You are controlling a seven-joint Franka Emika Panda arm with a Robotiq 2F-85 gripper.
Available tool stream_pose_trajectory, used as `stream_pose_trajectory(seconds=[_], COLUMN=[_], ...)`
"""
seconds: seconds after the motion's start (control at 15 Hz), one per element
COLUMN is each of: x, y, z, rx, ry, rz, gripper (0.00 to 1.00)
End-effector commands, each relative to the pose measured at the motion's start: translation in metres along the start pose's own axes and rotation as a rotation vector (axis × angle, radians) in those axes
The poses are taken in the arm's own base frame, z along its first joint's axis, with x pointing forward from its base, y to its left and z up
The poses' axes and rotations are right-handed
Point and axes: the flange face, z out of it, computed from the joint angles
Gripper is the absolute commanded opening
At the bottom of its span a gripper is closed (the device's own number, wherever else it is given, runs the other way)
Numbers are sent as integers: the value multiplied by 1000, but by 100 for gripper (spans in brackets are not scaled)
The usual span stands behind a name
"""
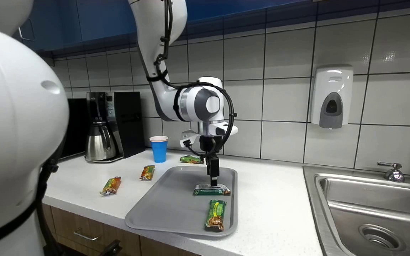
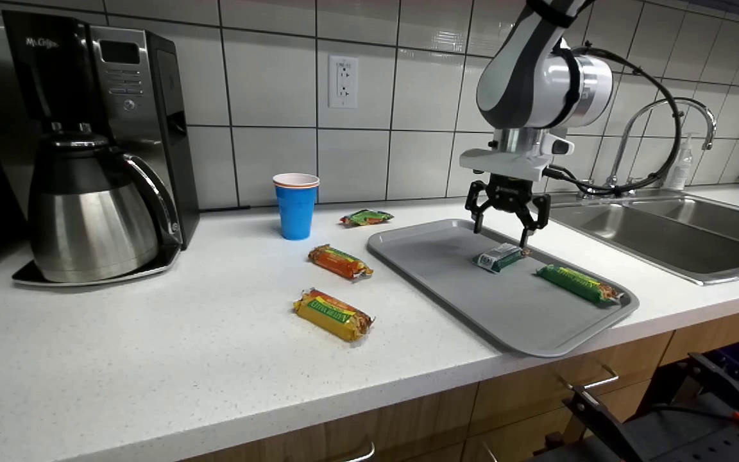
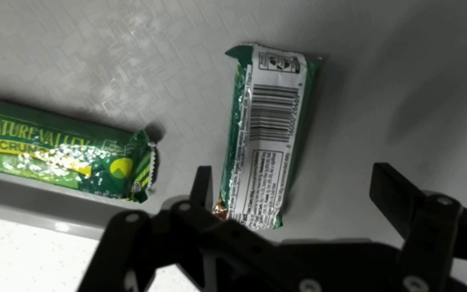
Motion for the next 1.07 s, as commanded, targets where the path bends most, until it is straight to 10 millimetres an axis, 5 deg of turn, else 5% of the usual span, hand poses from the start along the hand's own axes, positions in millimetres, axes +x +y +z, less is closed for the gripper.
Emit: stream_pose_trajectory(seconds=[0.0,1.0], x=[2,-18], y=[-15,-95], z=[-18,-47], rx=[34,127], ry=[11,33], rz=[0,-22], gripper=[100,100])
